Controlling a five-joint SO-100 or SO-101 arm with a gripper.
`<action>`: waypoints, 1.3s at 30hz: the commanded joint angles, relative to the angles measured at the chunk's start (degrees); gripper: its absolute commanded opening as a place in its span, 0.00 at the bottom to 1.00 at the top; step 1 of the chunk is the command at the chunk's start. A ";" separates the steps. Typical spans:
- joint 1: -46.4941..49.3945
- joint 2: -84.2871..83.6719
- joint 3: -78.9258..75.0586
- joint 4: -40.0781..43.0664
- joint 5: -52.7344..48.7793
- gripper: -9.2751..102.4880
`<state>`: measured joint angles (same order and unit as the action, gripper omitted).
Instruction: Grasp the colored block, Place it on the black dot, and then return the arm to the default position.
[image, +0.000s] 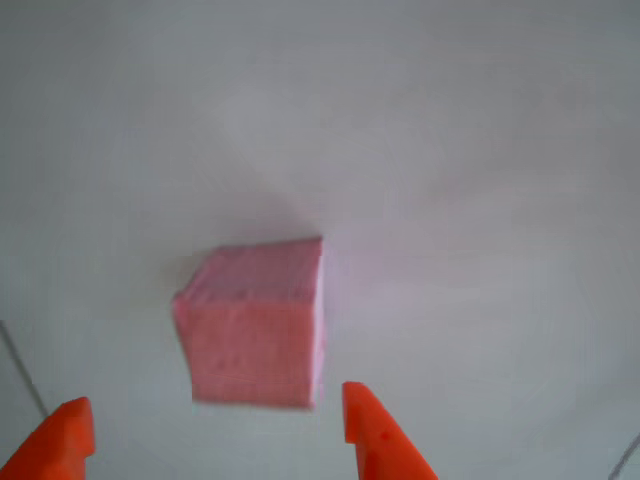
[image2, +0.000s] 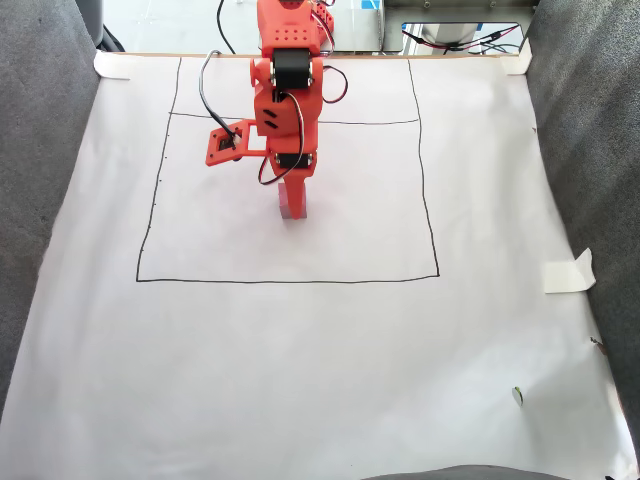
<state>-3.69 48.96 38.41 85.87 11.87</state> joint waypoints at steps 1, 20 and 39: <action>0.26 9.58 3.52 0.53 -0.09 0.39; 0.88 72.16 68.91 -20.30 -5.89 0.11; 5.19 123.49 115.31 -32.17 -17.58 0.08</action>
<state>0.35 167.87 149.50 56.25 -4.31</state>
